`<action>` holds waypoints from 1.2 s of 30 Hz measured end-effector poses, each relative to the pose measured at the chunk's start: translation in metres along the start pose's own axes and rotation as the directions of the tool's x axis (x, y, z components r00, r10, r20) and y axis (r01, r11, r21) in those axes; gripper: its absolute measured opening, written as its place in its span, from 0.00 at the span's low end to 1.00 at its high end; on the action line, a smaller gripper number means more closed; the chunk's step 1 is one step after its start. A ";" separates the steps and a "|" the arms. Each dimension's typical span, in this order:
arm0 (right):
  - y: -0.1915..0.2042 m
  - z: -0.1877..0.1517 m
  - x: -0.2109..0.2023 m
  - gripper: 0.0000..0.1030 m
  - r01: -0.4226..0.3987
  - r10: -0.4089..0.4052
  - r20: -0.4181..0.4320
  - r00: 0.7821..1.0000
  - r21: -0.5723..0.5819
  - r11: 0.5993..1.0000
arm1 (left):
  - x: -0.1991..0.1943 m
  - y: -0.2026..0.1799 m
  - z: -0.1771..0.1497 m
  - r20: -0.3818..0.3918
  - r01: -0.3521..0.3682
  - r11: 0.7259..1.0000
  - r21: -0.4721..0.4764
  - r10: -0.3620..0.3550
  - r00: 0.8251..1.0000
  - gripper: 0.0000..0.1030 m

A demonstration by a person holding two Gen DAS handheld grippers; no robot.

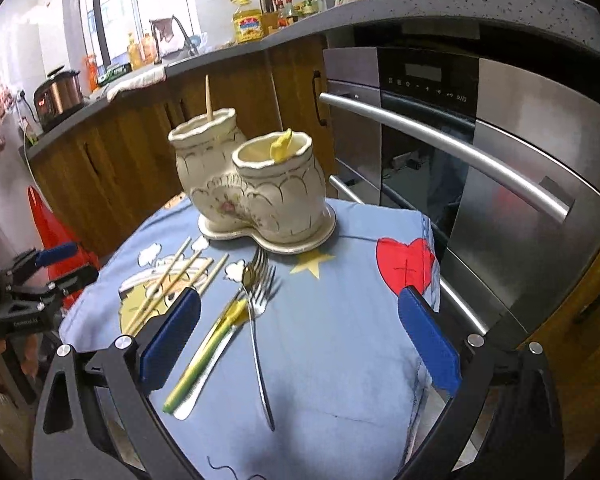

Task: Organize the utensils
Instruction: 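Withdraw both open grippers from the holder back over the cloth, then grasp another chopstick with the left gripper while the right gripper grasps a silver fork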

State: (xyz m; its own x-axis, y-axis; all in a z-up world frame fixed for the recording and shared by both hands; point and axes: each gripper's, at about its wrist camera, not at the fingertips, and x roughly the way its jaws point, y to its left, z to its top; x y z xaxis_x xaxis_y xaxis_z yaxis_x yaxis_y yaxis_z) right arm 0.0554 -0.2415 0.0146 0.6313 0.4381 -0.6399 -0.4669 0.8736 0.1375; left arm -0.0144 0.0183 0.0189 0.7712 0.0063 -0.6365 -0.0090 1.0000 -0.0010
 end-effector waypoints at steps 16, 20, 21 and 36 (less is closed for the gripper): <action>0.006 -0.024 0.044 0.94 -0.028 0.010 -0.166 0.986 -0.104 0.994 | 0.059 0.007 -0.011 -0.174 -0.006 0.997 0.079 0.020 0.985 0.86; 0.010 -0.026 0.053 0.83 -0.046 0.021 -0.194 0.981 -0.124 0.991 | 0.070 0.014 -0.011 -0.201 -0.004 0.999 0.048 0.013 0.979 0.85; 0.011 -0.026 0.055 0.78 -0.053 0.027 -0.200 0.979 -0.126 0.991 | 0.072 0.015 -0.010 -0.206 -0.005 0.999 0.041 0.013 0.978 0.84; 0.030 -0.024 0.086 0.30 -0.133 0.076 -0.307 0.949 -0.171 0.976 | 0.108 0.007 -0.001 -0.312 0.003 0.999 0.038 0.009 0.950 0.26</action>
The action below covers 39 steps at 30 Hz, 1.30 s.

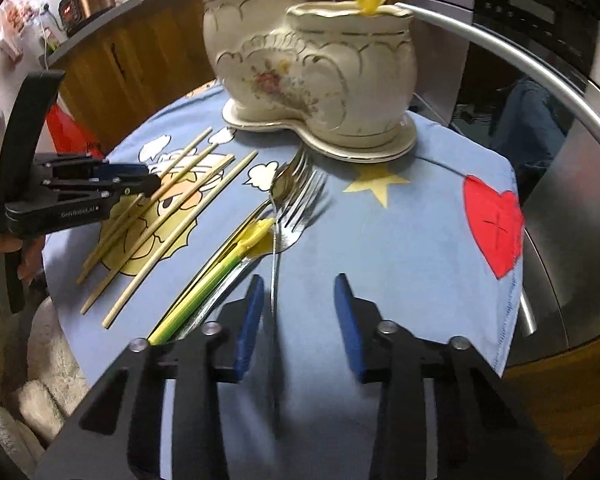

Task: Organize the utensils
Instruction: 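Grasp another chopstick with the left gripper while the right gripper grasps a silver fork, then carry the chopstick up with the left gripper while the right drops the fork into the small pot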

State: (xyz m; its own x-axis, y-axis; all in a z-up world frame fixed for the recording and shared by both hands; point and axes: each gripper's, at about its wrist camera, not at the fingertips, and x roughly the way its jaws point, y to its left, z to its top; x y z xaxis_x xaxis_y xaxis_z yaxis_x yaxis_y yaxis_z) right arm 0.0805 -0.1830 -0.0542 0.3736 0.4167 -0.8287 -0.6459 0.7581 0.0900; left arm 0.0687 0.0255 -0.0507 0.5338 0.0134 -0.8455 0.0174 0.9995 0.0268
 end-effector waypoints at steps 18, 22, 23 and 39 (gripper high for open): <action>0.006 0.010 -0.013 0.01 -0.027 0.033 0.100 0.994 -0.055 0.998 | 0.000 -0.001 0.005 0.012 -0.004 1.000 -0.011 0.004 1.000 0.05; 0.001 0.013 -0.036 0.01 -0.059 0.068 0.186 0.980 -0.053 0.997 | -0.020 0.002 0.002 0.073 0.008 1.000 -0.019 -0.006 0.997 0.05; -0.001 0.014 -0.043 0.01 -0.067 0.076 0.214 0.974 -0.051 0.996 | -0.027 0.003 0.002 0.096 0.013 1.000 -0.021 -0.011 0.995 0.04; -0.037 0.090 -0.121 0.01 -0.207 0.111 0.657 0.745 0.070 0.976 | -0.140 0.018 0.091 0.614 0.141 0.990 -0.032 -0.092 0.784 0.05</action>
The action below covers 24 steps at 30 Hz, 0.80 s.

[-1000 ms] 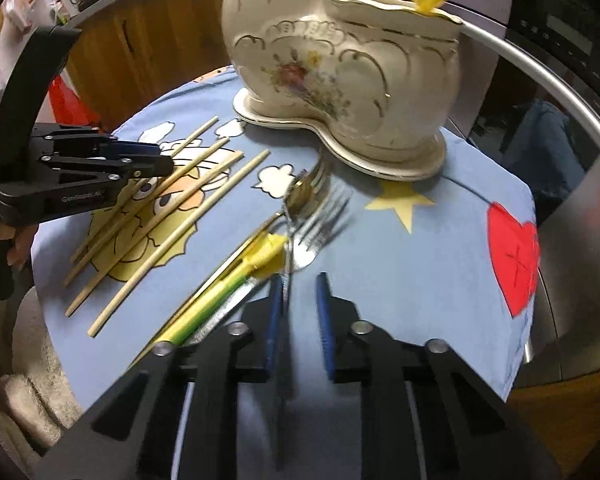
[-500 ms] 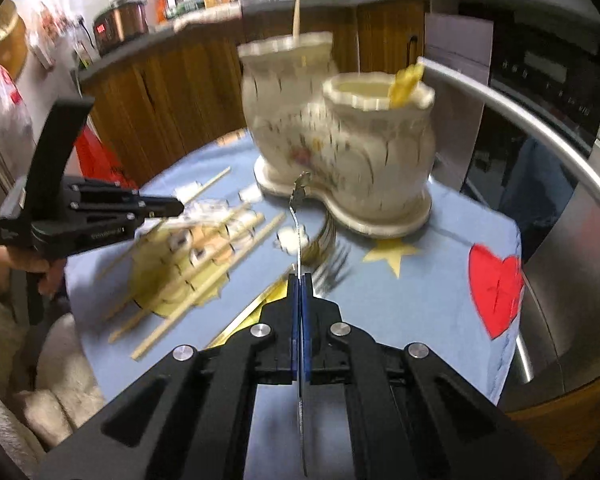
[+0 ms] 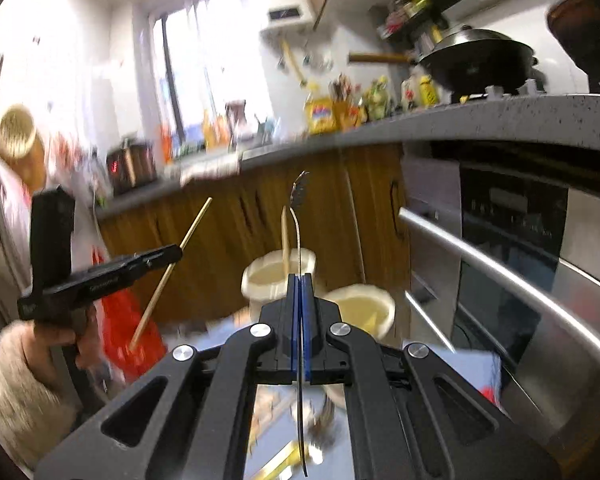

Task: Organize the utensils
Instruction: 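Carry the chopstick up with the left gripper while the right drops the fork into the small pot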

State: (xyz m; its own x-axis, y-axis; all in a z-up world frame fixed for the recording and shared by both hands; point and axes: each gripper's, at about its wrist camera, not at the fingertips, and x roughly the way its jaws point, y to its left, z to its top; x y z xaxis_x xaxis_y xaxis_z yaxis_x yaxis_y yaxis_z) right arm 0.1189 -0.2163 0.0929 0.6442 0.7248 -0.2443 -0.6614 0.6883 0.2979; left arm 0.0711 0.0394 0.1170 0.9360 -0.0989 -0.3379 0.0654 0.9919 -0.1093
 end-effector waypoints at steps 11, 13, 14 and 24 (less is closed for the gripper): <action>-0.041 0.023 0.061 0.01 -0.009 -0.002 0.078 0.997 0.148 0.989 | 0.065 -0.006 0.039 0.127 0.085 0.989 -0.118 -0.070 0.989 0.05; -0.041 0.021 0.063 0.01 -0.003 -0.011 0.094 0.996 0.151 0.988 | 0.074 -0.006 0.038 0.135 0.088 0.988 -0.130 -0.071 0.988 0.05; -0.042 0.021 0.068 0.01 0.011 -0.025 0.100 0.995 0.140 0.990 | 0.078 -0.008 0.038 0.141 0.081 0.989 -0.125 -0.063 0.988 0.05; -0.058 0.008 0.088 0.01 0.054 -0.065 0.082 0.994 0.131 0.990 | 0.093 -0.025 0.031 0.195 0.038 0.999 -0.039 -0.030 0.980 0.05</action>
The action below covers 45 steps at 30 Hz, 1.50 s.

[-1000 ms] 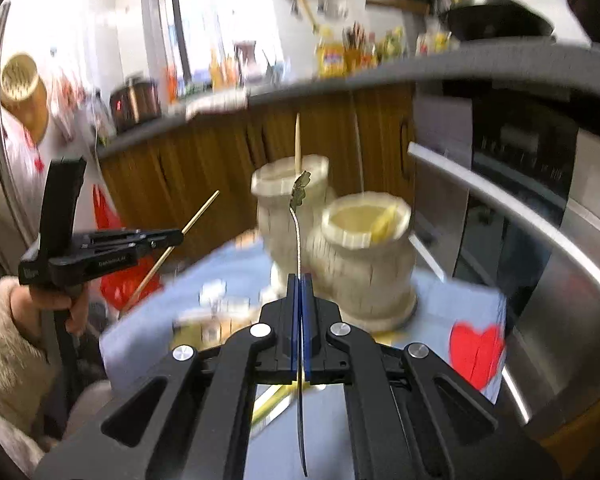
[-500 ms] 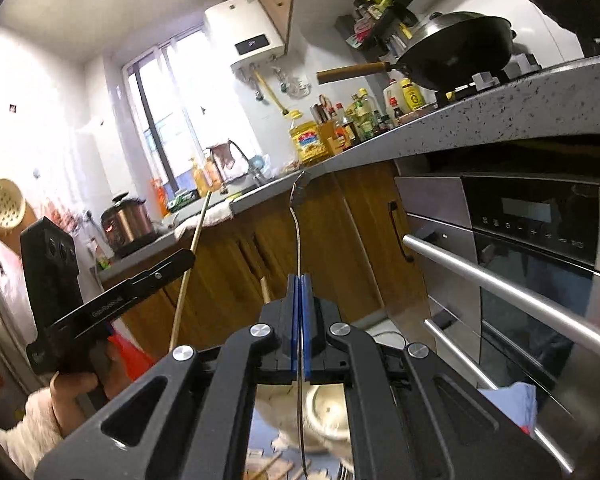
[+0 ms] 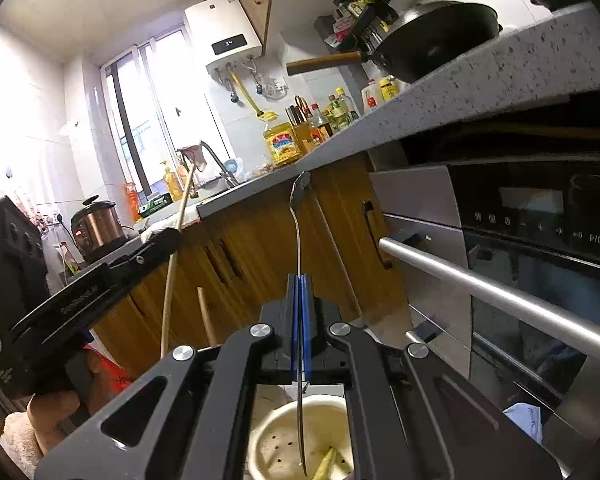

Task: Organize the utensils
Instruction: 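Carry the chopstick up with the left gripper while the right drops the fork into the small pot, then lower the chopstick into the tall pot and open the left gripper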

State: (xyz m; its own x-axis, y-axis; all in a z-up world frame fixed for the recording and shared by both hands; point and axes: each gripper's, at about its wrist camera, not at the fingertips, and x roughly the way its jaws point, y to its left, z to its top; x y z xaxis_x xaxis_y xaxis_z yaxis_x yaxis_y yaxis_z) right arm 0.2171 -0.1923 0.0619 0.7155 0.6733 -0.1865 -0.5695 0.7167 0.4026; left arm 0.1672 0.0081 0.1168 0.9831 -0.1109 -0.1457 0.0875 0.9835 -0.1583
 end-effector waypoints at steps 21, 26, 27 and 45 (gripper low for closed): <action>-0.018 -0.031 -0.027 0.01 0.010 -0.010 -0.059 0.998 -0.012 1.000 | -0.036 0.024 -0.043 -0.108 -0.012 1.000 -0.002 0.011 0.994 0.05; -0.017 -0.041 -0.038 0.01 0.023 -0.027 -0.092 0.995 -0.046 0.999 | -0.039 0.016 -0.055 -0.139 -0.042 0.998 0.052 0.049 0.989 0.05; -0.017 -0.042 -0.038 0.01 0.022 -0.027 -0.096 0.995 -0.047 0.999 | -0.039 0.015 -0.056 -0.143 -0.043 0.998 0.054 0.050 0.988 0.05; -0.016 -0.045 -0.036 0.02 0.055 -0.065 -0.145 0.987 -0.073 0.996 | -0.035 0.010 -0.060 -0.193 -0.066 0.993 0.102 0.085 0.977 0.09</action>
State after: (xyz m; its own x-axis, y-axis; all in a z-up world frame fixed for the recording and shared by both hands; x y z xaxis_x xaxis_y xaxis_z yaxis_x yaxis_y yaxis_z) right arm 0.1824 -0.2200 0.0216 0.6847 0.6445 -0.3404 -0.5574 0.7639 0.3252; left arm 0.1244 0.0133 0.0615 0.9373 -0.0523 -0.3446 0.0383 0.9981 -0.0474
